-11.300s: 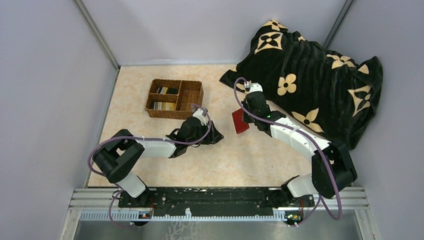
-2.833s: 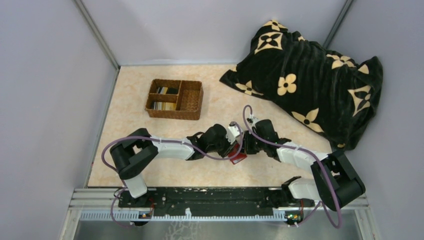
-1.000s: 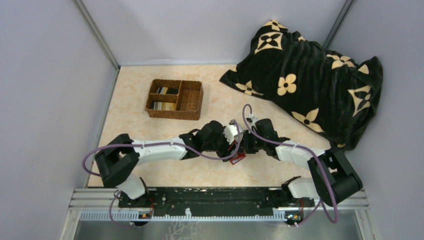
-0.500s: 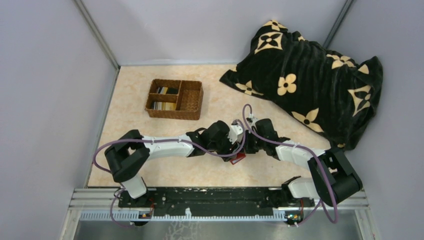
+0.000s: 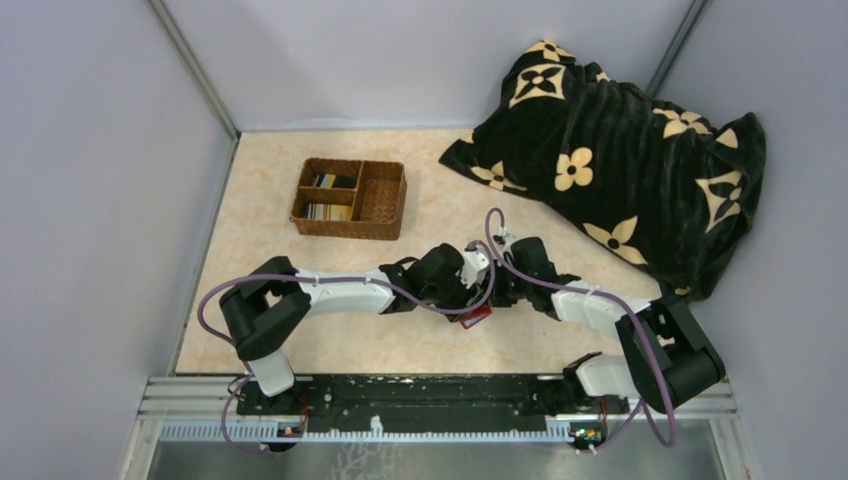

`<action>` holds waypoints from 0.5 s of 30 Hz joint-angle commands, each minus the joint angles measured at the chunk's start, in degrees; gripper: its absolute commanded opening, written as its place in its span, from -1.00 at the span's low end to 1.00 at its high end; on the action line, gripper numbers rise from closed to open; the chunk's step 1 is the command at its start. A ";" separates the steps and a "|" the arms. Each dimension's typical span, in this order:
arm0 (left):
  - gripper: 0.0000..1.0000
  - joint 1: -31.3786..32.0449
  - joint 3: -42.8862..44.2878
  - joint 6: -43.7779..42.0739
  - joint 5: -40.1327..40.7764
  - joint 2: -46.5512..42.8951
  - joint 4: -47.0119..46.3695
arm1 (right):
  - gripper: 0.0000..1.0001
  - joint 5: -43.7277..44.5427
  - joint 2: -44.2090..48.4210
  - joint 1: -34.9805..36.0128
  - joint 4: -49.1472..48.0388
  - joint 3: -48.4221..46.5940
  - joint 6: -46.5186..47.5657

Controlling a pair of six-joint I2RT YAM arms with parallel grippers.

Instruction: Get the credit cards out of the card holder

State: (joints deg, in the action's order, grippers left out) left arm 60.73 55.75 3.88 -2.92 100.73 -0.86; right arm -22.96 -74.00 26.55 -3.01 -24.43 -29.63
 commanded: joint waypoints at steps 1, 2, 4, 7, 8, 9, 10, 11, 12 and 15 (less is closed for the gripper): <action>0.18 0.09 -1.06 0.46 4.96 1.66 2.48 | -1.00 3.81 -0.31 -0.97 1.37 -0.19 1.92; 0.18 0.09 -1.26 0.51 5.57 1.36 2.37 | -1.00 3.83 -0.42 -0.97 1.24 -0.11 1.88; 0.18 0.08 -1.34 0.64 5.72 0.79 2.35 | -1.00 3.77 -0.60 -0.95 0.87 0.06 1.80; 0.16 0.07 -1.61 0.95 4.29 -1.22 1.12 | -1.00 3.48 -0.71 -0.94 0.36 0.30 1.84; 0.16 0.08 -1.68 0.90 4.74 -1.69 0.81 | -1.00 3.27 -0.59 -0.94 0.04 0.48 1.71; 0.16 0.01 -1.57 0.71 5.43 -1.75 0.82 | -1.00 3.13 -0.31 -0.97 -0.12 0.62 1.67; 0.16 -0.04 -1.34 0.31 5.95 -1.51 0.90 | -1.00 3.08 -0.17 -0.96 -0.15 0.69 1.60; 0.16 -0.15 -0.89 0.14 6.35 -1.03 1.46 | -1.00 3.14 0.01 -0.97 -0.03 0.69 1.58; 0.17 -0.17 -0.42 -0.06 6.53 -0.43 2.36 | -1.00 3.18 0.16 -0.97 0.01 0.69 1.64; 0.17 -0.34 -0.57 -0.49 7.11 0.51 2.04 | -1.00 3.32 0.72 -0.96 0.28 0.78 1.95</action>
State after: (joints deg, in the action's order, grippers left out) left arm 61.04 55.24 4.45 0.99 100.09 -0.97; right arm -22.76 -74.00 26.55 -3.44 -24.40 -29.61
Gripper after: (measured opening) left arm 0.583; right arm 0.004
